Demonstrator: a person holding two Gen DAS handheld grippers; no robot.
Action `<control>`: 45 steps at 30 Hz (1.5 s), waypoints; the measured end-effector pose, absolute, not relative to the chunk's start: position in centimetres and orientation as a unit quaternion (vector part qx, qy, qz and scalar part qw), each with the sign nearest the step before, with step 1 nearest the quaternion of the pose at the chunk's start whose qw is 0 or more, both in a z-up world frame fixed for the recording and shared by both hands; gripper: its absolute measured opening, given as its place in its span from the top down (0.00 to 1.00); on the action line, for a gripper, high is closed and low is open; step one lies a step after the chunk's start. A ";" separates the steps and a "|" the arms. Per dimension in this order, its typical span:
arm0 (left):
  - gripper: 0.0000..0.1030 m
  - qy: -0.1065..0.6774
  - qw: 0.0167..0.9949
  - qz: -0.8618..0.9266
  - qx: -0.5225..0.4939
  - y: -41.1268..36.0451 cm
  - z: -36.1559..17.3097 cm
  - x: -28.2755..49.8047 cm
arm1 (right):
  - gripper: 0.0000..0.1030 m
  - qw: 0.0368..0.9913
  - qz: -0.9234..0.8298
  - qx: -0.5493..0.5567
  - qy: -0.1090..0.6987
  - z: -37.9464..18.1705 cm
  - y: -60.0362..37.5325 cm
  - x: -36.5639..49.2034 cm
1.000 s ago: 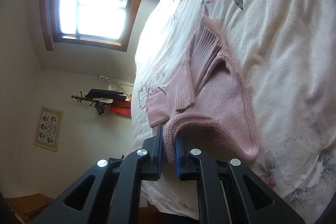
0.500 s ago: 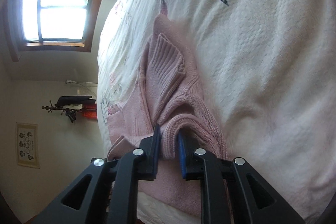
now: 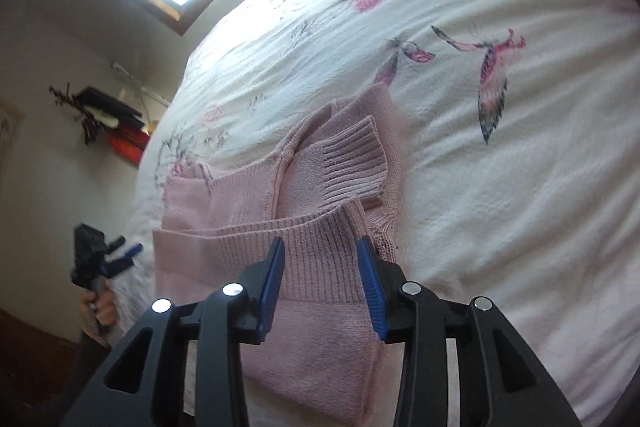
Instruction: Fold small clothes
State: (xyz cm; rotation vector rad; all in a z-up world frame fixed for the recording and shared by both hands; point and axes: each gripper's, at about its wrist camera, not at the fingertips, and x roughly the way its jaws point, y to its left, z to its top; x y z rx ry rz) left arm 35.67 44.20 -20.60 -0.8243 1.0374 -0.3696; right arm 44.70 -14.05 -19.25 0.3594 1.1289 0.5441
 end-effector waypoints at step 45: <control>0.96 0.419 0.850 -0.200 -0.249 42.8 -13.3 39.5 | 0.92 0.856 0.267 0.038 0.441 -12.5 -11.3 46.8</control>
